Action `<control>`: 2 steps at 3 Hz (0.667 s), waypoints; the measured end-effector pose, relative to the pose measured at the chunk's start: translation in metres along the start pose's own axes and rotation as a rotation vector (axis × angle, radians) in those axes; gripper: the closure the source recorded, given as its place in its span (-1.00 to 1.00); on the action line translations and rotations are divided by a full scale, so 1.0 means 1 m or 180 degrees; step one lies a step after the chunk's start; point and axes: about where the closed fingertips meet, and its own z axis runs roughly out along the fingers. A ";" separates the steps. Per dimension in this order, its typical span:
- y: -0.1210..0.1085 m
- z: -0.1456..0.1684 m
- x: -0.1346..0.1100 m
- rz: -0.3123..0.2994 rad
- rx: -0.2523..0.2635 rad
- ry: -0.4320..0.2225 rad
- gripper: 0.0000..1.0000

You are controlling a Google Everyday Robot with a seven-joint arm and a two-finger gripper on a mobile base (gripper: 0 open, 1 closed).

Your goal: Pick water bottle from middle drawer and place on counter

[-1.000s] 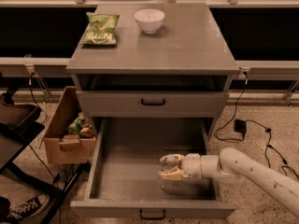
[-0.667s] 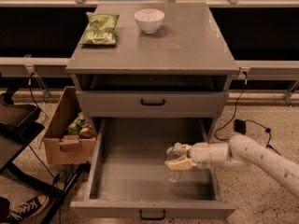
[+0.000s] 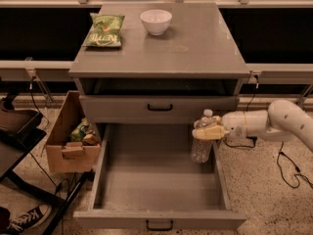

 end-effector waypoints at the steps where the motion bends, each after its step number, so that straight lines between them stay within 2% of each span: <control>1: -0.018 -0.055 -0.065 0.0187 0.0282 -0.0006 1.00; 2: -0.021 -0.112 -0.128 0.0262 0.0648 -0.0031 1.00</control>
Offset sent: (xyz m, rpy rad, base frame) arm 0.0700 -0.1426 0.2463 -0.1143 -0.0014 -0.3658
